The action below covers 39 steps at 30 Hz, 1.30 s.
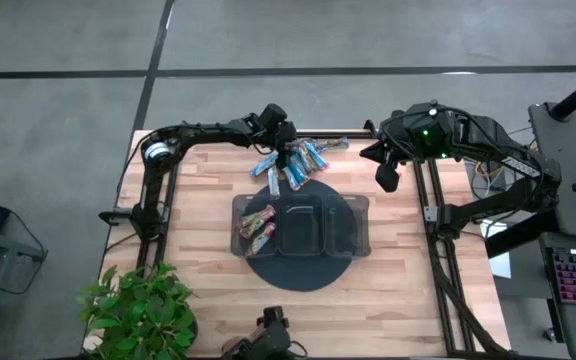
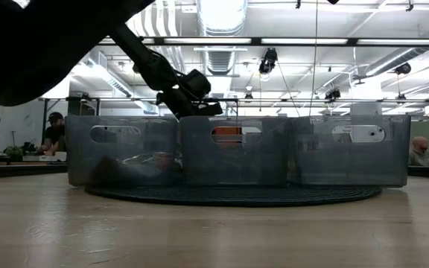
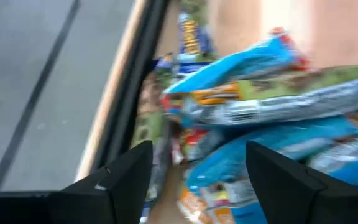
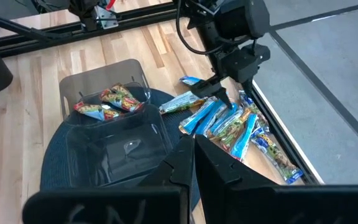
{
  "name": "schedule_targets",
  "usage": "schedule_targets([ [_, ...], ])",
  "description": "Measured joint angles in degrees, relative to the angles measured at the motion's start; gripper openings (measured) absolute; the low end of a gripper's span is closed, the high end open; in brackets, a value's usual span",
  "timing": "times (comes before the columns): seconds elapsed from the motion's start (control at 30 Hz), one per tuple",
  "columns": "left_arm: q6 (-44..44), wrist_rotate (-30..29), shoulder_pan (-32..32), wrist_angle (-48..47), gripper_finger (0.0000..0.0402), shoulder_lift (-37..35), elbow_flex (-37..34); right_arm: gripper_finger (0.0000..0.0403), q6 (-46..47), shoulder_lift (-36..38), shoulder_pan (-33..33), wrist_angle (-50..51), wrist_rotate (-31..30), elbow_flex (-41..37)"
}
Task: Pick and place Granola Bars by type
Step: Put the red granola bar into the left black bin
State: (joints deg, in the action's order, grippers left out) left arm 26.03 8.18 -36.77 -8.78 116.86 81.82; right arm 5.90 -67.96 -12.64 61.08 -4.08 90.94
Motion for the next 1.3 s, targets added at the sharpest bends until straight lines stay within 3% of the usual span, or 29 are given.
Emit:
schedule_targets([
  [0.27,-3.8,-0.7,0.2,0.9,0.0238,0.0,-0.6,0.0009,0.1,0.0,0.0,0.0,0.0,0.0],
  [0.47,-8.0,-5.6,1.6,0.3,0.0238,1.7,-0.6,0.0009,0.1,0.0,0.0,0.0,-0.2,0.0],
  [0.97,-8.4,-5.9,3.7,-6.5,0.0238,1.4,-0.6,0.0009,0.1,0.0,0.0,0.0,-0.3,0.0],
  [1.3,-2.2,-5.9,3.8,-5.5,0.0238,1.1,-0.7,0.0009,-0.1,0.0,0.0,0.0,-0.3,0.0],
])
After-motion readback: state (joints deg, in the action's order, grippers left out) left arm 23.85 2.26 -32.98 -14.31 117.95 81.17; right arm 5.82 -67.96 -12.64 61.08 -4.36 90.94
